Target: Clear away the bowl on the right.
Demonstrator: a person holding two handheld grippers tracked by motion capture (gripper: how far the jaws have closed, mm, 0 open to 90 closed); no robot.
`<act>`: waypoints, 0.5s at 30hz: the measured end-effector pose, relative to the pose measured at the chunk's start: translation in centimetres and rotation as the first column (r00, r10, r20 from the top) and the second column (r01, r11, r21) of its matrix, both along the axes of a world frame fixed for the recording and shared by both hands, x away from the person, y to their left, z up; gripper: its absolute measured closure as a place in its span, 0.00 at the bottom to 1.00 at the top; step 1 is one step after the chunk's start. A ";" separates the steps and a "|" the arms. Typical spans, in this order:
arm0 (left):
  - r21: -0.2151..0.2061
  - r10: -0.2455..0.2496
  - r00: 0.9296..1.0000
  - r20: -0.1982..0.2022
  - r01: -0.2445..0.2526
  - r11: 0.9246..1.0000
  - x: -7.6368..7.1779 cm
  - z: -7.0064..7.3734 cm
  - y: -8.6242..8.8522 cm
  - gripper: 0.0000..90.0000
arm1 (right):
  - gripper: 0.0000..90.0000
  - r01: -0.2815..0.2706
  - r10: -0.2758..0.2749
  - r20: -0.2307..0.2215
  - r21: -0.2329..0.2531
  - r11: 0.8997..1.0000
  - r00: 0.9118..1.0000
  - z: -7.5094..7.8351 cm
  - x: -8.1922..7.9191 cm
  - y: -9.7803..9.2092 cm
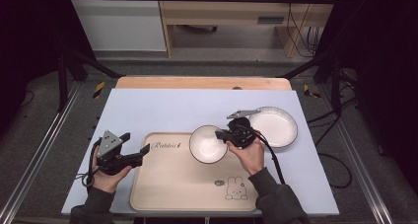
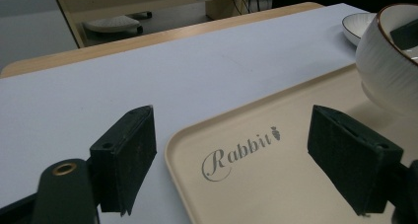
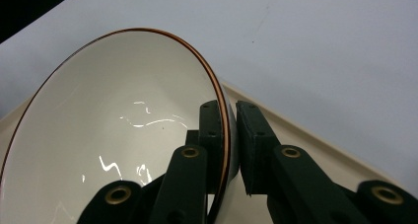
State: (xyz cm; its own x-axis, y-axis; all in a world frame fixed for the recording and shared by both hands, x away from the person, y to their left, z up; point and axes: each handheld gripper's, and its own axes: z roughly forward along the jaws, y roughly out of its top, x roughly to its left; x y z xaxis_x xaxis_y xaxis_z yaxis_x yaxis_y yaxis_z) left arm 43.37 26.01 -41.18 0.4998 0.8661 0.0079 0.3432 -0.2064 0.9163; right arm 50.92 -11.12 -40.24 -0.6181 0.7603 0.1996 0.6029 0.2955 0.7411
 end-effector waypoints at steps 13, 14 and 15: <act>0.006 -0.002 1.000 -0.001 0.002 1.000 0.0 0.0 -0.1 0.20 | 0.91 -0.030 0.029 -0.046 -0.022 0.999 0.999 -1.9 0.3 1.7; 0.007 -0.001 1.000 0.001 0.001 1.000 0.0 0.0 -0.1 0.20 | 0.91 -0.036 0.034 -0.052 -0.032 0.999 0.998 -2.3 0.3 2.0; 0.008 -0.002 1.000 0.001 0.002 1.000 0.0 0.0 -0.1 0.20 | 0.91 -0.038 0.036 -0.056 -0.037 0.999 0.998 -2.4 0.3 2.1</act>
State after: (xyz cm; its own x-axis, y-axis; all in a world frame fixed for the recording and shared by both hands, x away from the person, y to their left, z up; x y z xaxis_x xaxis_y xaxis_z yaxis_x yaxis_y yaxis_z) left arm 43.38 25.91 -41.21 0.5011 0.8652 0.0156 0.3417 -0.2145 0.9150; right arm 51.24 -9.02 -42.67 -0.6349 0.7448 0.2055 0.6306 0.3459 0.6948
